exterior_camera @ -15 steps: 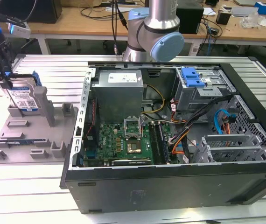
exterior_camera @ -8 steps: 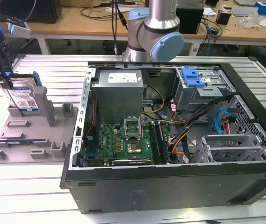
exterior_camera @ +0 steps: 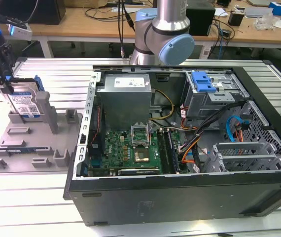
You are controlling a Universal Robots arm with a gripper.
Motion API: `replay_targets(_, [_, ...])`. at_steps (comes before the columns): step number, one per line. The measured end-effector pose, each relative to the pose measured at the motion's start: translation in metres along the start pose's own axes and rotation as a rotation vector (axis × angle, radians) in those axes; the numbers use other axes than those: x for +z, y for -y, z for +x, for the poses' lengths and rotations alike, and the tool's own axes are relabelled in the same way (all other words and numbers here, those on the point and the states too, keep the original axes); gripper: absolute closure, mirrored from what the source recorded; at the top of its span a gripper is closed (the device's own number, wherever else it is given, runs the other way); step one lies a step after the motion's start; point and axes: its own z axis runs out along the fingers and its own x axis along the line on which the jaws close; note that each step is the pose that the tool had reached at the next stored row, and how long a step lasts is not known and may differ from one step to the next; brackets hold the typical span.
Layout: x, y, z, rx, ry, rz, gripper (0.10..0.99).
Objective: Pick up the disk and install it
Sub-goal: 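Pick up the disk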
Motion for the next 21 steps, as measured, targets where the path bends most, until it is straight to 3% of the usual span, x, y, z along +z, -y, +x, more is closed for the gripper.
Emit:
replay_targets(10, [-0.0033,0.0000,0.0001,0.000,0.0000,0.000,0.722])
replay_targets(16, [-0.0130,-0.0002,0.0001,0.000,0.0000,0.001,0.722])
replay_targets(21, [-0.0265,-0.0003,0.0002,0.000,-0.0001,0.002,0.722])
